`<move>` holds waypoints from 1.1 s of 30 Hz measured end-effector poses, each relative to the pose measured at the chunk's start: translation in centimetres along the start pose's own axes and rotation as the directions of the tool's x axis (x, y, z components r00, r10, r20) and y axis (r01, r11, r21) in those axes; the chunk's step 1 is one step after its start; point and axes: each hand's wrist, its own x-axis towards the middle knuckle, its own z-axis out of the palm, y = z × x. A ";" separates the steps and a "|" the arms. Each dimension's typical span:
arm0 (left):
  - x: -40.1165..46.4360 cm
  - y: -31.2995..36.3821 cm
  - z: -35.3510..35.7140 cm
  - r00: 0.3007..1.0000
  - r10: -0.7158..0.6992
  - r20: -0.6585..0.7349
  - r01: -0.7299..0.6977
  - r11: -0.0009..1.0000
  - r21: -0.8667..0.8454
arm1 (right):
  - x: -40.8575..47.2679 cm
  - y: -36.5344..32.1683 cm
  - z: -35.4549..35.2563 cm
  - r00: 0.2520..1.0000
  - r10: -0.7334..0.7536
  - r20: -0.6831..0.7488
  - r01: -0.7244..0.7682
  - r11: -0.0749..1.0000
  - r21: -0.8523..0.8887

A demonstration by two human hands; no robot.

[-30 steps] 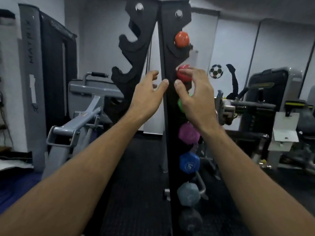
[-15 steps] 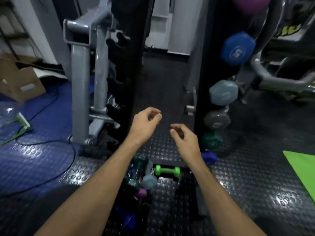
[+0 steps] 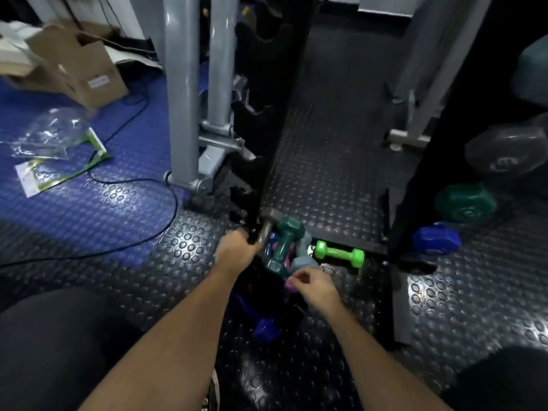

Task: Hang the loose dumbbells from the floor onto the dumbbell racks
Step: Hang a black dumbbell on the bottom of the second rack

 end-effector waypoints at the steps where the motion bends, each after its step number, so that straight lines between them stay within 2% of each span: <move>1: 0.6 -1.2 0.4 0.999 -0.040 0.018 0.040 0.999 0.010 | -0.1 -0.2 0.7 1.000 -0.015 0.019 0.016 0.999 -0.040; 3: 1.5 -3.2 1.6 0.986 -0.111 0.126 0.112 0.994 0.001 | -0.2 -0.1 2.1 0.998 -0.028 0.051 0.032 0.995 -0.095; 5: 2.7 -4.8 3.1 0.972 -0.116 0.202 0.121 0.993 -0.011 | -0.3 0.2 3.6 0.996 -0.051 0.077 0.064 0.981 -0.181; 8: 2.5 -4.4 3.5 0.968 -0.119 0.219 0.109 0.992 0.058 | -0.4 0.6 5.6 0.993 -0.059 0.102 0.093 0.926 -0.366; 11: 2.5 -3.7 3.3 0.960 -0.119 0.253 0.091 0.988 0.121 | -0.3 0.8 7.2 0.996 -0.057 0.066 0.081 0.879 -0.469; 13: 2.1 -3.2 2.8 0.957 -0.105 0.271 0.070 0.988 0.138 | -0.2 1.3 7.9 0.996 -0.083 0.016 0.081 0.877 -0.474; 16: 1.5 -3.3 2.6 0.952 -0.067 0.299 0.034 0.993 0.115 | 0.0 1.9 7.9 0.993 -0.118 -0.005 0.107 0.916 -0.388; 21: 0.9 -3.7 2.0 0.917 -0.036 0.398 0.082 0.992 -0.100 | -0.4 1.4 4.9 0.991 -0.134 -0.004 0.121 0.902 -0.414; 24: 1.0 -2.8 -0.1 0.867 -0.033 0.497 0.159 0.964 -0.213 | 0.2 -0.7 1.6 0.976 -0.214 0.048 0.210 0.849 -0.485; 27: 1.3 -1.1 -3.7 0.794 -0.038 0.607 0.171 0.972 -0.163 | 1.0 -4.7 -2.6 0.948 -0.283 0.143 0.311 0.745 -0.590; 29: 1.6 0.0 -6.1 0.771 -0.043 0.636 0.118 0.990 -0.076 | 1.5 -7.5 -5.1 0.935 -0.278 0.221 0.355 0.683 -0.639; 33: 1.1 1.2 -9.7 0.784 0.011 0.621 -0.019 1.000 0.007 | 2.8 -11.4 -7.3 0.907 -0.240 0.346 0.413 0.667 -0.620</move>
